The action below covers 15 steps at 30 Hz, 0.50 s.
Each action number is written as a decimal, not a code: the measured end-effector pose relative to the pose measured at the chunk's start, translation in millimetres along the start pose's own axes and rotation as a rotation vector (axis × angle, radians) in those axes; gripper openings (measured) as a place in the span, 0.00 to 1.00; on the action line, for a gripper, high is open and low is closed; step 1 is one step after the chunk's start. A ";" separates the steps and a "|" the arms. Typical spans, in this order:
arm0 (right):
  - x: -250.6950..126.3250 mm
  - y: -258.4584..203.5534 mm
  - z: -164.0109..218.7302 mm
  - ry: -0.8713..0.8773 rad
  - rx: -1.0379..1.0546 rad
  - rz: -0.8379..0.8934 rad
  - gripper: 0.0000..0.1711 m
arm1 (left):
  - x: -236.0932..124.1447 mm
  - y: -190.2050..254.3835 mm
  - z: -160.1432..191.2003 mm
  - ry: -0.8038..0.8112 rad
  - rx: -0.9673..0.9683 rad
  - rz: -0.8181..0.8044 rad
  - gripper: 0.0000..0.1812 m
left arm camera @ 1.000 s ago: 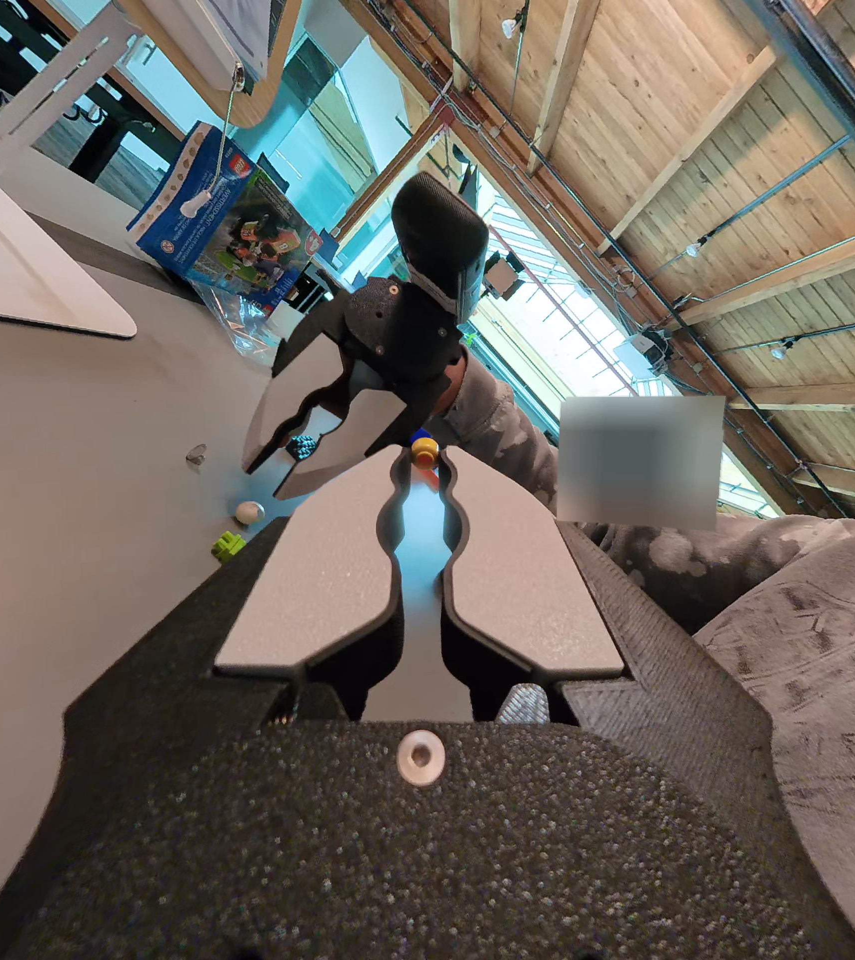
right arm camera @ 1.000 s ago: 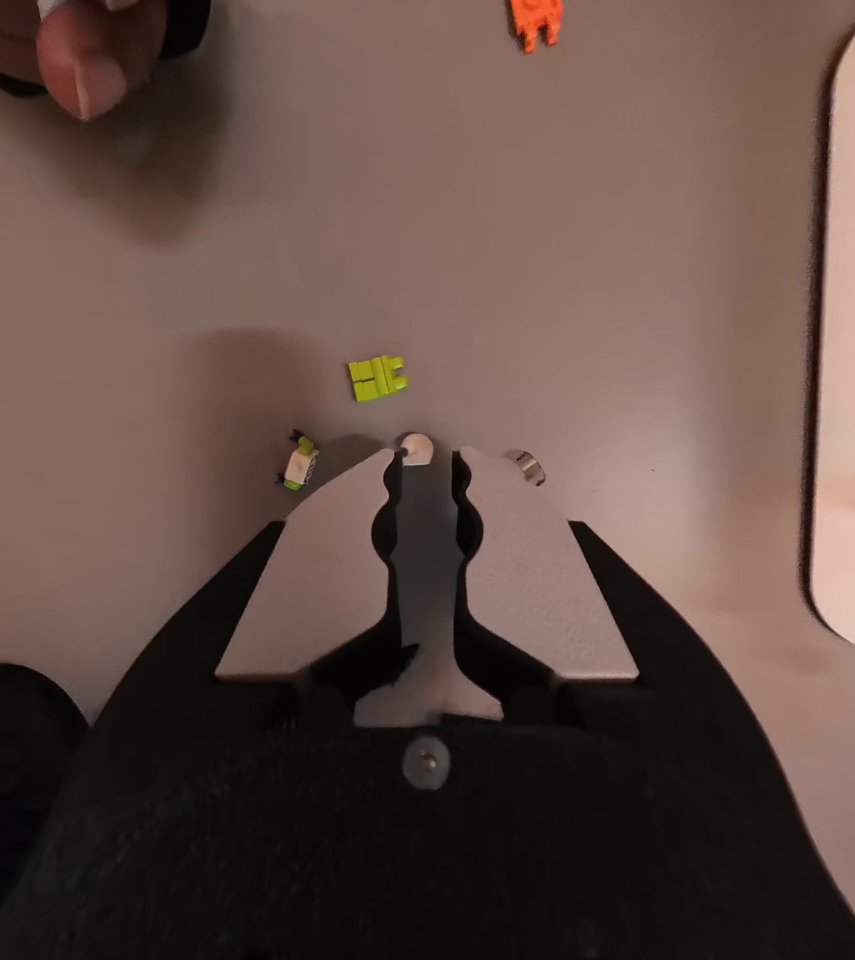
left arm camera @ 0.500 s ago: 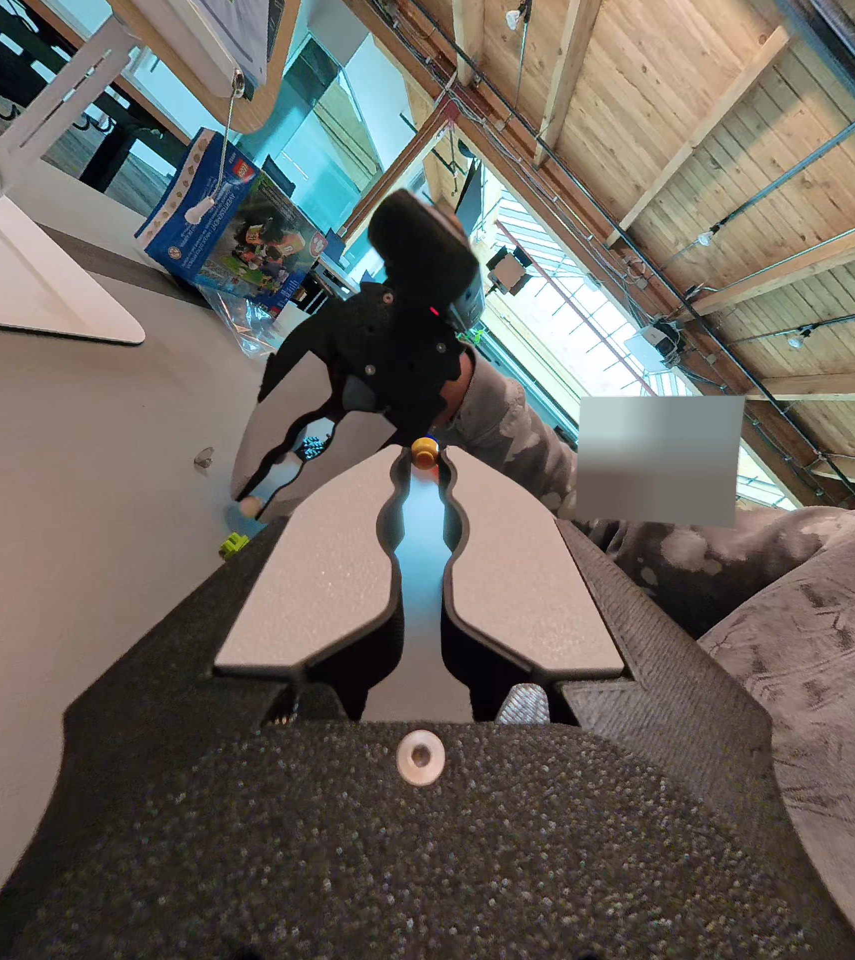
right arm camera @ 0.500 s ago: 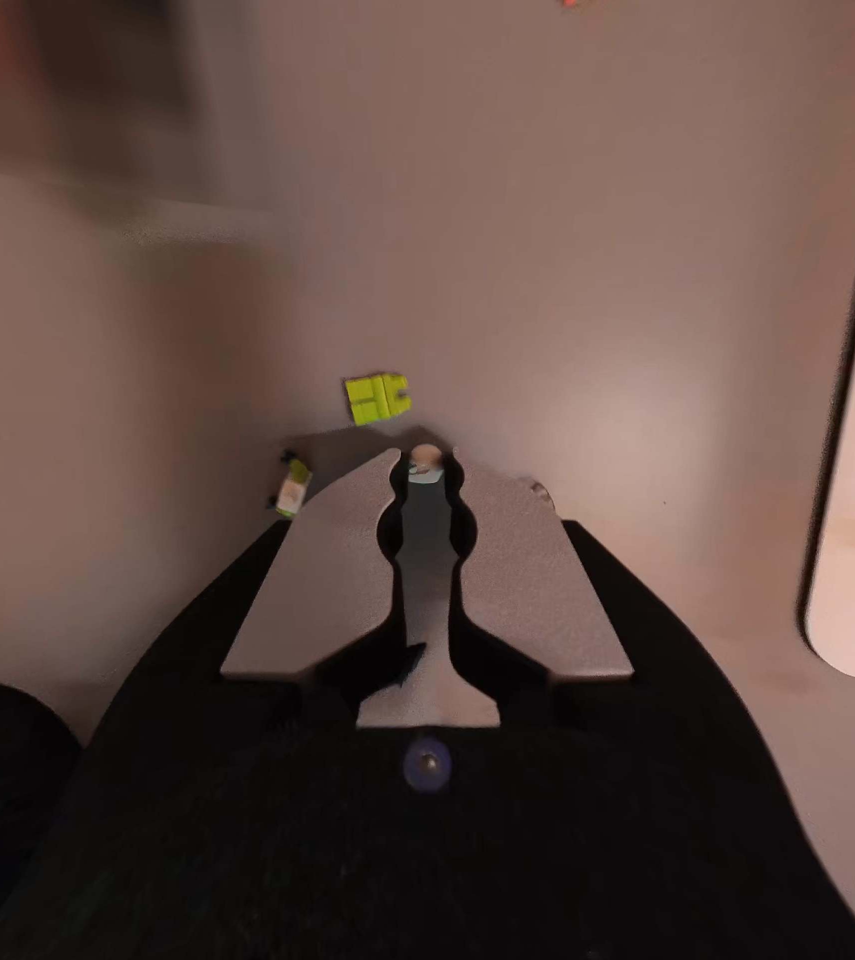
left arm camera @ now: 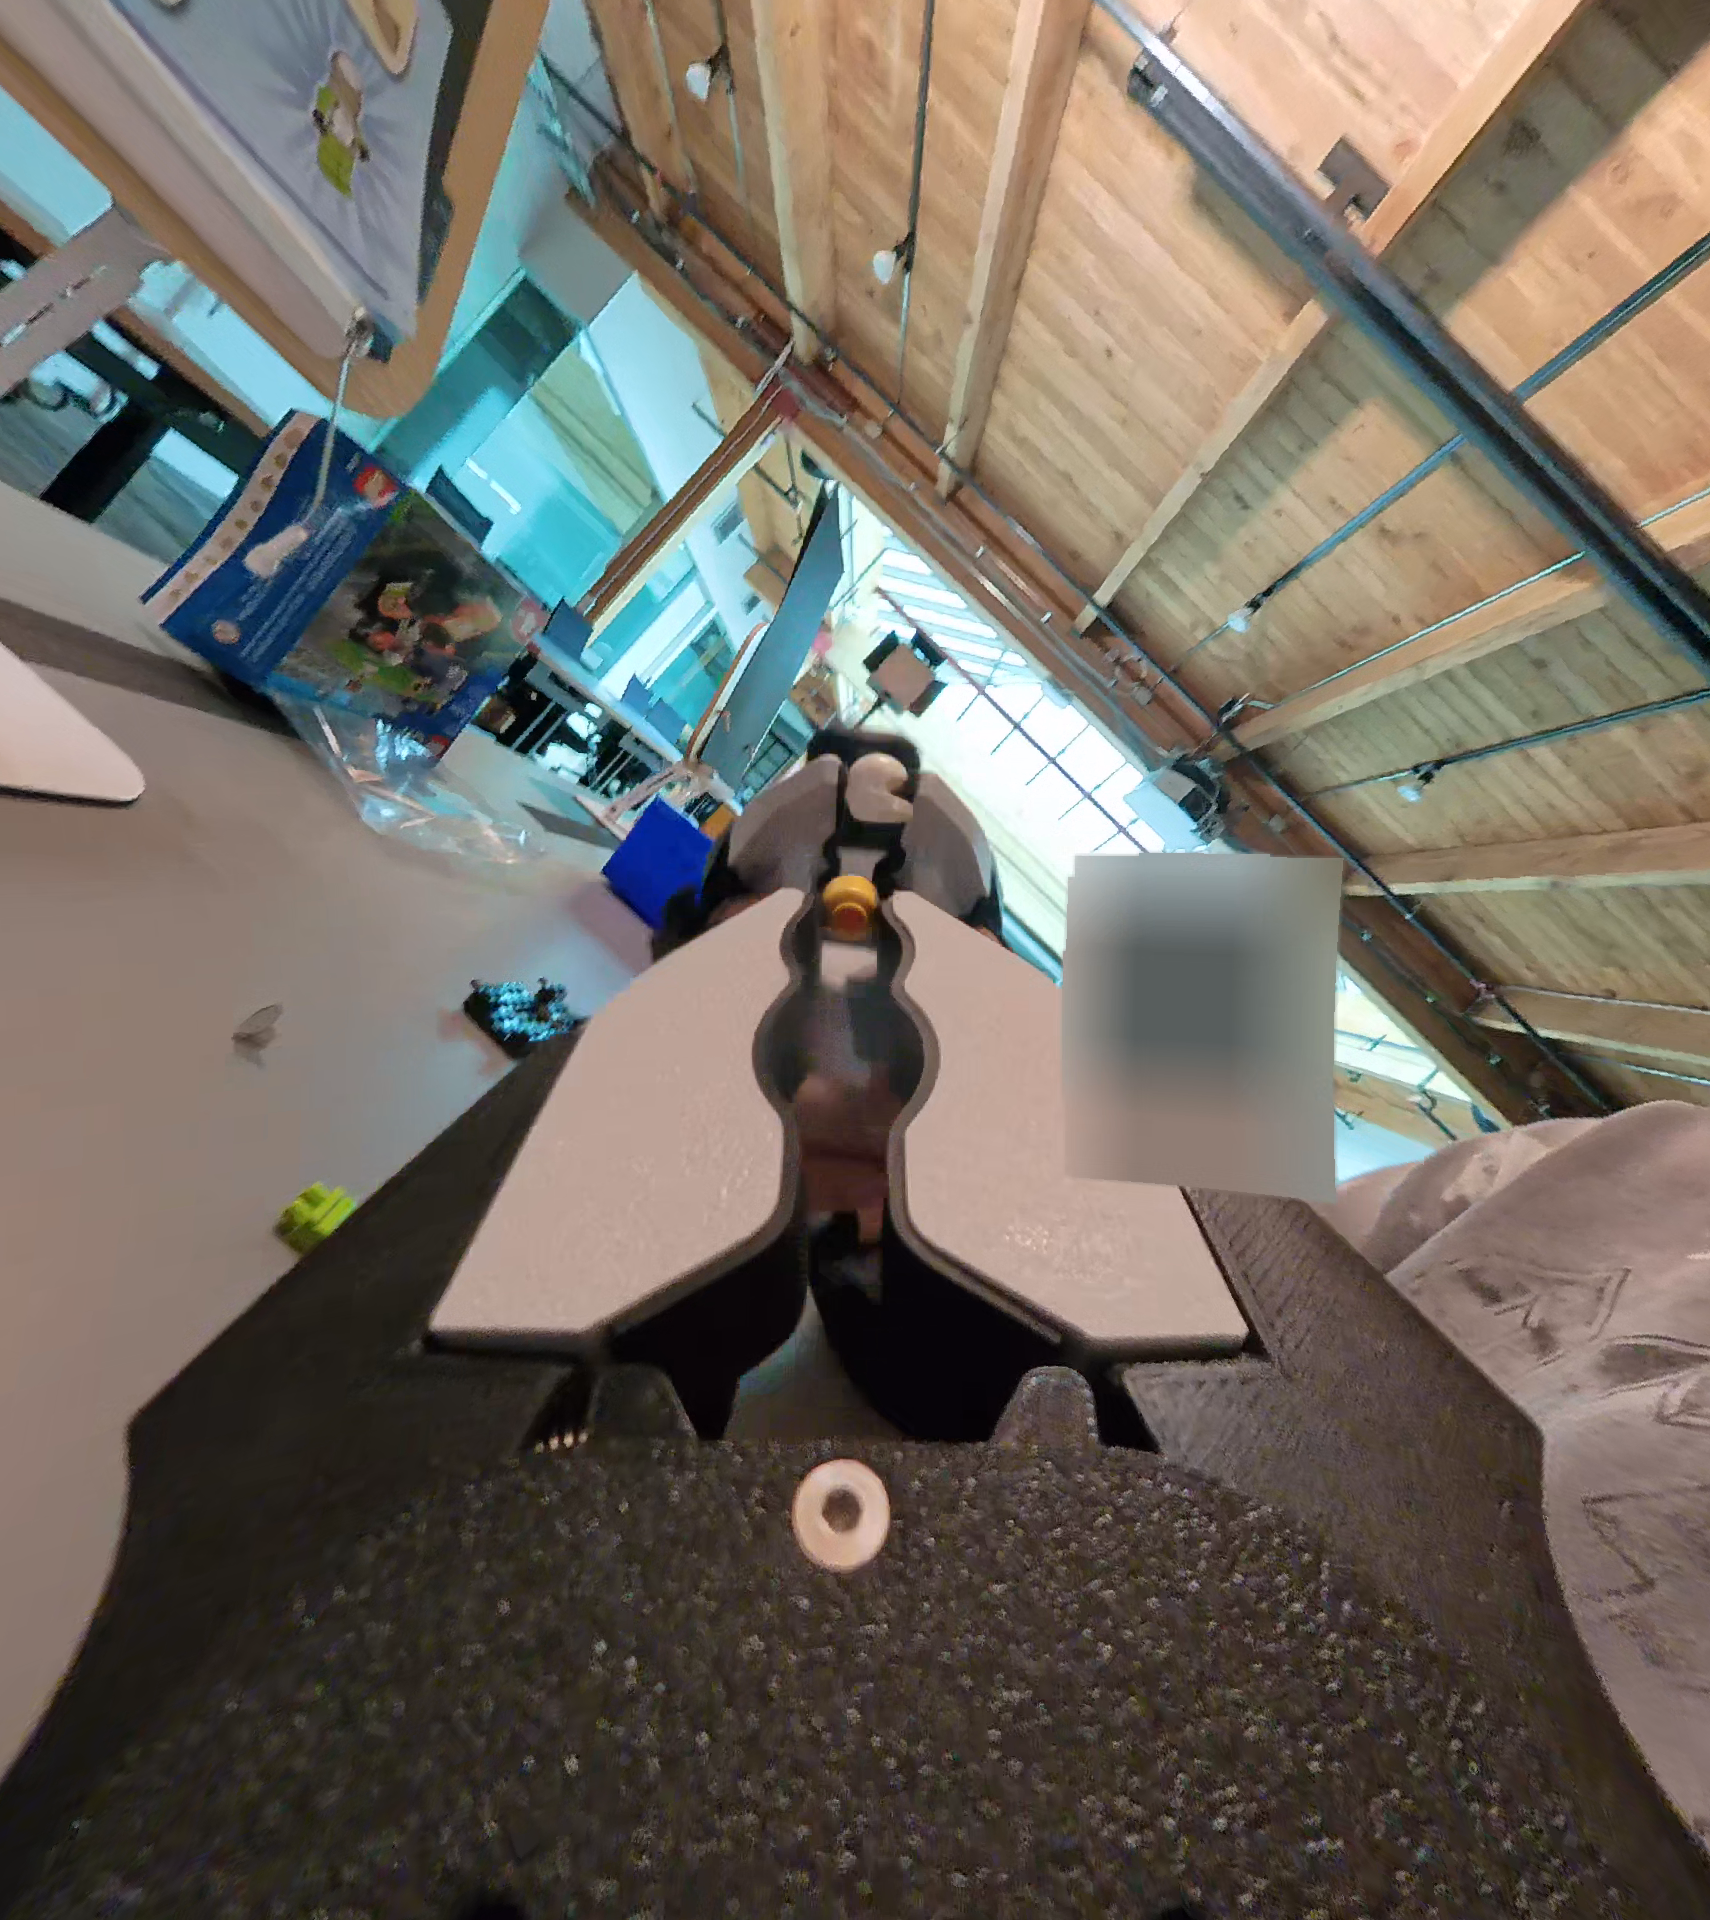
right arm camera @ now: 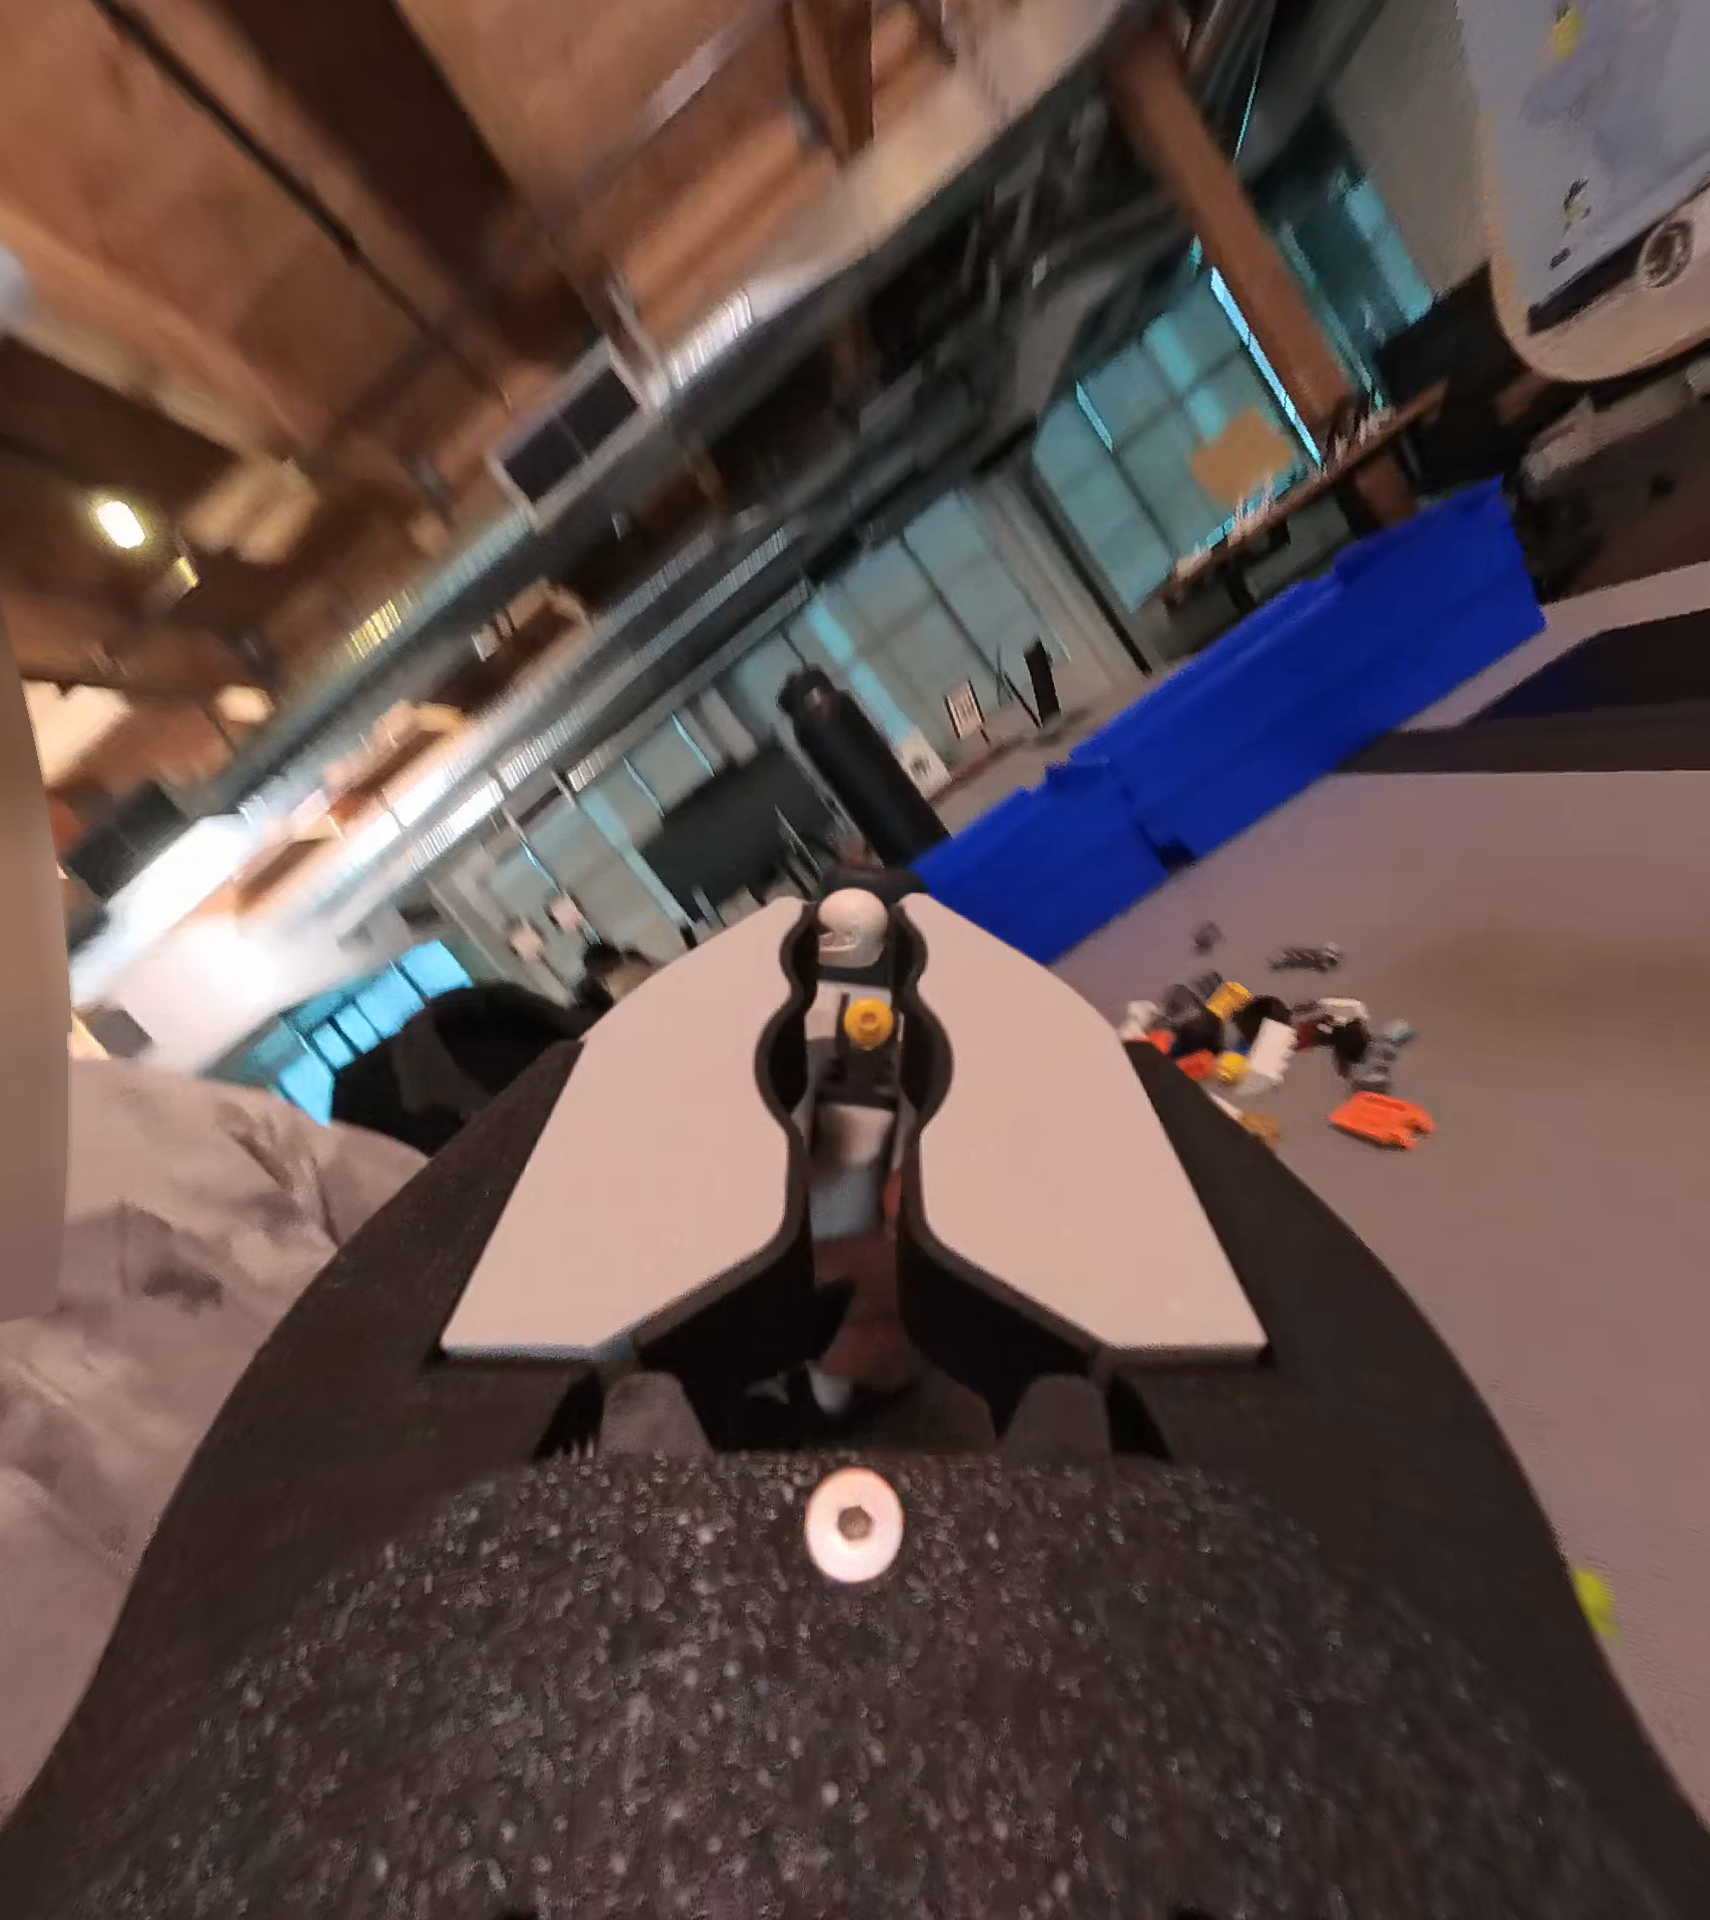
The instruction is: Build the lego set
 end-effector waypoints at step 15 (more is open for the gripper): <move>25.2 -20.0 26.5 0.239 0.108 -0.005 0.07 | 5.4 23.9 2.5 0.197 0.005 0.031 0.05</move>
Point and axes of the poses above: each gripper's, where its closed fingertips meet, x out along the fingers, z out of its underside, y = z × x across the jaws, the point moved 10 cm from there along -x, back along the fingers, and after that the axes turned 7 degrees about -y, right-handed, at the moved point
